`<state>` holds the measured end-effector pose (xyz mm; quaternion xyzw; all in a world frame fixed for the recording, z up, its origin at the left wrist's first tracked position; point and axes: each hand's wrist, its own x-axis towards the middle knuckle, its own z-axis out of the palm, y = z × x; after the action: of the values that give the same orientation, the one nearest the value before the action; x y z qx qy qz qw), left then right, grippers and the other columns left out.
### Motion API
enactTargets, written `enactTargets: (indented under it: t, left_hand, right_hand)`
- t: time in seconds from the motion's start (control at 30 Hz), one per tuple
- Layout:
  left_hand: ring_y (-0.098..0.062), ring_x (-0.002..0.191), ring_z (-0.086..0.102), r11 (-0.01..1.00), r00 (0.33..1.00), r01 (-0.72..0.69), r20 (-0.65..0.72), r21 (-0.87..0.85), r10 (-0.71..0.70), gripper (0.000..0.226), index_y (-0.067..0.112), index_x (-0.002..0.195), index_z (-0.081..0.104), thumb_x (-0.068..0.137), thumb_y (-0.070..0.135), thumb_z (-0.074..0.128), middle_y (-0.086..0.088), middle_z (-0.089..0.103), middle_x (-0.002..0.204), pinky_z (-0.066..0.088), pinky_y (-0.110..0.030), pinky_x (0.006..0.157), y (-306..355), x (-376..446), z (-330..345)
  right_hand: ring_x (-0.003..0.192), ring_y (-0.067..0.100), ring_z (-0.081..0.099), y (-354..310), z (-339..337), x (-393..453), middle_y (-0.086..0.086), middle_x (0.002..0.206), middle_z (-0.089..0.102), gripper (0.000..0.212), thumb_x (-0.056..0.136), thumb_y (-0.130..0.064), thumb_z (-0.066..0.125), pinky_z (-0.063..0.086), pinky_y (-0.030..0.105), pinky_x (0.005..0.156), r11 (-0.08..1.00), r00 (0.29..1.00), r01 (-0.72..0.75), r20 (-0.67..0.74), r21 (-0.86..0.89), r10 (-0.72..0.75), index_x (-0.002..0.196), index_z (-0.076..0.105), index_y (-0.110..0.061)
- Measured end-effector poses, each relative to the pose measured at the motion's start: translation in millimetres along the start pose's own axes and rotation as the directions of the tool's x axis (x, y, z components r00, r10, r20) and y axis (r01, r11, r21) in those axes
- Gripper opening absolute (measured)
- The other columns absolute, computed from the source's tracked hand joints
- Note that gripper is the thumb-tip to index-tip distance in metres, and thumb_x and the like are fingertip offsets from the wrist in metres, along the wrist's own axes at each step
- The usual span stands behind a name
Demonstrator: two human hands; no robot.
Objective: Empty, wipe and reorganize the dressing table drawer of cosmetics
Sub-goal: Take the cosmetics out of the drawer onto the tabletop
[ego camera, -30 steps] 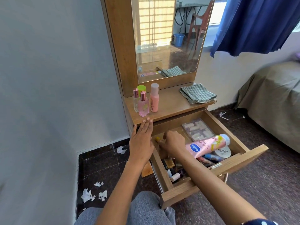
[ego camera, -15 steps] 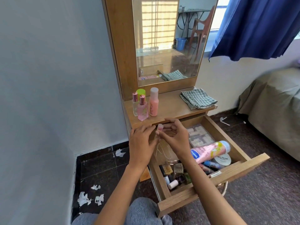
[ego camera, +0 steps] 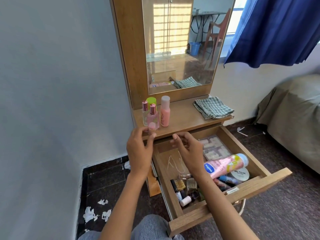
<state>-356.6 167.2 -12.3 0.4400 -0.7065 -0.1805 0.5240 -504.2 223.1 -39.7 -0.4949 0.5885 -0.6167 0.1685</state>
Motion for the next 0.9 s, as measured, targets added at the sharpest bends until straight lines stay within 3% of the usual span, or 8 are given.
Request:
enactTargets:
  t: [0.13,0.3,0.53,0.67,0.73,0.8,0.9]
  left_hand:
    - [-0.010,0.085,0.059,0.999,0.999,0.031,0.007,0.032,-0.031,0.018,0.013,0.100,0.061,0.085,0.012,0.069,0.000,0.063,0.095,0.053,-0.031,0.075,-10,12,0]
    - [-0.014,0.087,0.060,0.998,0.999,0.009,0.044,0.058,-0.012,0.021,0.012,0.103,0.059,0.085,0.011,0.068,-0.002,0.062,0.097,0.054,-0.037,0.076,-16,20,8]
    - [-0.013,0.090,0.058,0.998,0.998,0.055,-0.015,0.009,-0.055,0.037,0.016,0.110,0.053,0.080,0.017,0.074,0.002,0.060,0.099,0.052,-0.039,0.080,-16,14,5]
    - [-0.012,0.087,0.053,0.995,0.999,-0.041,-0.025,0.095,0.043,0.031,0.015,0.110,0.054,0.084,0.021,0.070,0.003,0.055,0.095,0.043,-0.032,0.079,-1,-15,-2]
    - [-0.010,0.087,0.053,0.989,0.992,-0.099,0.087,0.111,0.090,0.025,0.016,0.109,0.058,0.086,0.020,0.068,0.007,0.055,0.093,0.041,-0.030,0.079,5,-36,-4]
    - [-0.007,0.092,0.054,0.985,0.977,-0.120,0.189,0.121,0.096,0.023,0.018,0.109,0.060,0.087,0.019,0.066,0.009,0.058,0.097,0.041,-0.030,0.083,5,-55,-5]
    - [-0.008,0.097,0.055,0.984,0.961,-0.114,0.266,0.138,0.074,0.021,0.020,0.109,0.061,0.088,0.019,0.065,0.010,0.061,0.102,0.038,-0.027,0.086,2,-74,-8]
  right_hand:
    - [0.070,0.005,0.069,3,2,0,-0.007,0.074,0.072,0.020,0.092,-0.037,0.059,0.059,0.039,0.067,0.993,1.000,0.000,0.009,-0.121,0.001,0.090,0.066,-0.017]
    - [0.066,0.004,0.068,6,-1,2,-0.008,0.072,0.071,0.018,0.093,-0.034,0.059,0.059,0.038,0.065,0.989,0.999,-0.042,-0.030,-0.144,0.038,0.088,0.066,-0.018]
    - [0.065,0.002,0.068,8,-2,3,-0.008,0.071,0.071,0.017,0.093,-0.033,0.060,0.058,0.030,0.064,0.983,0.999,-0.031,-0.015,-0.182,0.029,0.088,0.066,-0.018]
    - [0.065,0.002,0.067,11,-4,3,-0.008,0.071,0.070,0.009,0.091,-0.028,0.064,0.056,0.025,0.064,0.969,0.999,-0.045,0.009,-0.242,0.049,0.084,0.065,-0.023]
    - [0.067,0.003,0.066,12,-7,4,-0.009,0.074,0.069,0.002,0.088,-0.022,0.067,0.055,0.026,0.067,0.950,0.989,-0.069,0.103,-0.306,0.105,0.086,0.067,-0.022]
    - [0.074,0.007,0.067,12,-14,4,-0.009,0.078,0.069,0.009,0.083,-0.015,0.070,0.057,0.034,0.075,0.906,0.932,-0.064,0.301,-0.418,0.204,0.091,0.071,-0.020]
    - [0.086,0.007,0.069,6,-29,-3,-0.006,0.094,0.074,0.024,0.078,-0.008,0.071,0.056,0.033,0.086,0.823,0.722,0.046,0.588,-0.567,0.365,0.099,0.073,-0.019]
